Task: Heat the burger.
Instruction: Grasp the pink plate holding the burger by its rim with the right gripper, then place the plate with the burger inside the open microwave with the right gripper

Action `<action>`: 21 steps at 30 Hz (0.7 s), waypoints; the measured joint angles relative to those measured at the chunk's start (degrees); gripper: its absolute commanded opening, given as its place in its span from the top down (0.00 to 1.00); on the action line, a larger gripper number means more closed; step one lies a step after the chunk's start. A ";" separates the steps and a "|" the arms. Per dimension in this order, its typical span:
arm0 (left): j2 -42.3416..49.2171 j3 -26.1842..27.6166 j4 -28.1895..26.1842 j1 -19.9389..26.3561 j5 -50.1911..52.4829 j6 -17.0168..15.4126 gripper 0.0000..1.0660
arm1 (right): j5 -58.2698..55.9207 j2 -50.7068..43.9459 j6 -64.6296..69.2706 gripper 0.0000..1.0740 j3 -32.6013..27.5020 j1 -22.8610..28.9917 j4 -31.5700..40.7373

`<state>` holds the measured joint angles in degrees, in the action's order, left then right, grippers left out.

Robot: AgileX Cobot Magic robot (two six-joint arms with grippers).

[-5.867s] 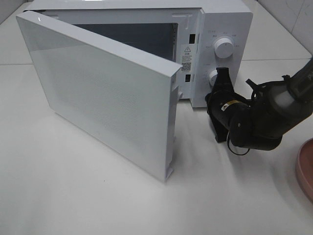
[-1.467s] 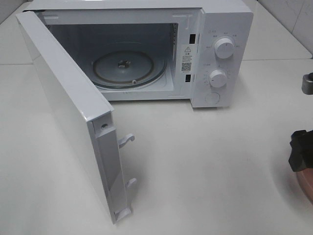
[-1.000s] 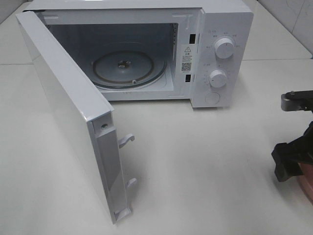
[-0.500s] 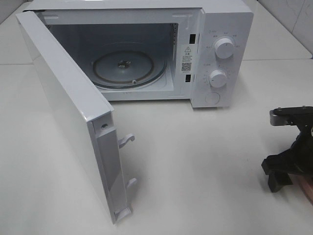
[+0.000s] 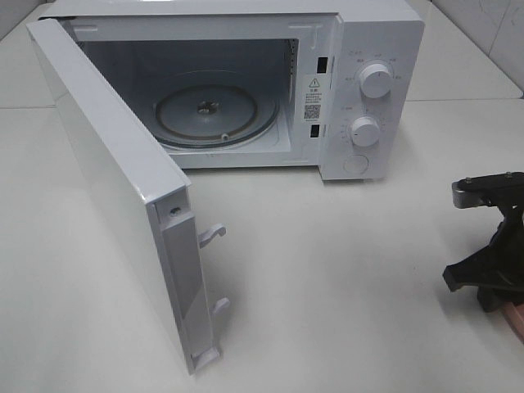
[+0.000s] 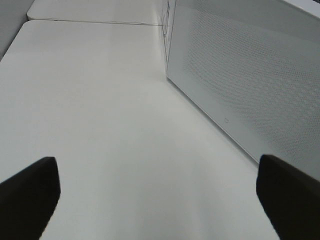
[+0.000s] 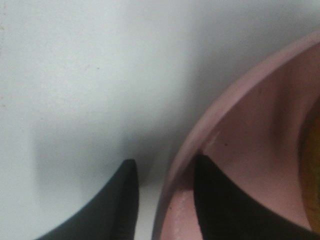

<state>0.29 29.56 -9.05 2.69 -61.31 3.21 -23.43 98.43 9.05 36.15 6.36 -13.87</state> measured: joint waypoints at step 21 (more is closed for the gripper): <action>0.00 0.00 0.00 0.00 0.00 0.00 0.06 | -2.35 -0.34 4.30 1.00 0.52 1.09 -1.43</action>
<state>0.29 29.56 -9.05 2.69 -61.31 3.21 -25.78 98.09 13.35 36.67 7.45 -15.30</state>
